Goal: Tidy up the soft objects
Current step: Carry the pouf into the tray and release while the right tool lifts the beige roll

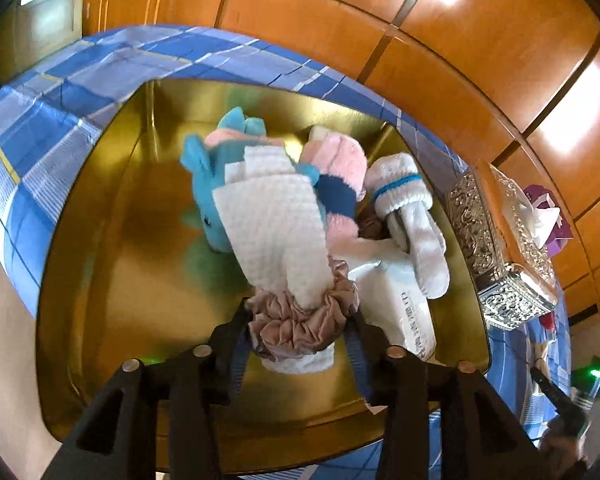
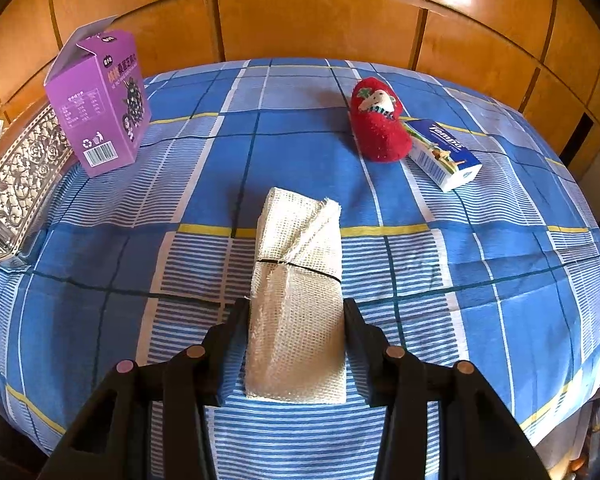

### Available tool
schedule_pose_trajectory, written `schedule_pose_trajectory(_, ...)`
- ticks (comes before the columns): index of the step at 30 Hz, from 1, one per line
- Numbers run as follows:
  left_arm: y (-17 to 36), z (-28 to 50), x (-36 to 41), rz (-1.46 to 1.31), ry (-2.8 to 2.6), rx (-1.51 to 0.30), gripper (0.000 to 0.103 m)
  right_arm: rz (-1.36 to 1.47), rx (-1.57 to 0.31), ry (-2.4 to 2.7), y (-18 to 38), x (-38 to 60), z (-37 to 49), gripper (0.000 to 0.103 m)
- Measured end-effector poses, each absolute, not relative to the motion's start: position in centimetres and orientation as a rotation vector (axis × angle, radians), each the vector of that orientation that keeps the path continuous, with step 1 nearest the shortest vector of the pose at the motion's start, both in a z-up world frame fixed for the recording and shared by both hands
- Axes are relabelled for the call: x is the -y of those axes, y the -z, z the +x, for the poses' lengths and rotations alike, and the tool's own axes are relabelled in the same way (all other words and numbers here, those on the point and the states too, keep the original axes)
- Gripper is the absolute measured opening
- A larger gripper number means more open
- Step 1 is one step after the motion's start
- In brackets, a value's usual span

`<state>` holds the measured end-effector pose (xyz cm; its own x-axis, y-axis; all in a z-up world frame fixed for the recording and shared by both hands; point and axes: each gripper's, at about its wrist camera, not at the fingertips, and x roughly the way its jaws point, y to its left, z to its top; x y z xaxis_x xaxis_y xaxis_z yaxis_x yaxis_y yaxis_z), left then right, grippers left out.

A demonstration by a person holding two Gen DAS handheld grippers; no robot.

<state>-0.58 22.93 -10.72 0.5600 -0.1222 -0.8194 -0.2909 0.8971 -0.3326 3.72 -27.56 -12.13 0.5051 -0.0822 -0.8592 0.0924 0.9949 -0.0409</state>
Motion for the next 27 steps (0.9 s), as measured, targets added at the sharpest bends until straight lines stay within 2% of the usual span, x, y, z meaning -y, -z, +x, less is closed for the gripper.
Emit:
schedule_pose_trajectory(2,10.8,-0.8,-22.8,-0.454,-0.108,-0.987,0.053,0.006,-1.04,0.109,12.1,27.5,3.8,0.045)
schedule_pose_trajectory(4,10.8,-1.1,-22.7,-0.441,-0.117,-0.986,0.063,0.003,-1.043,0.111,12.1,27.5,3.8,0.045)
schedule_pose_trajectory(6,10.7,-1.5,-22.7,-0.428,-0.115,-0.987,0.066,0.0,-1.047,0.112,12.1,27.5,3.9,0.045)
schedule_pose_trajectory(20,7.8,-2.3,-21.5,-0.27,-0.106,-0.883,0.066,-0.029,-1.108,0.089,10.8,27.1,8.9,0.041)
schedule_pose_trajectory(27,7.4,-2.1,-21.3,-0.233,-0.115,-0.87,0.067,-0.049,-1.06,0.077,6.5,26.2,16.3,0.041)
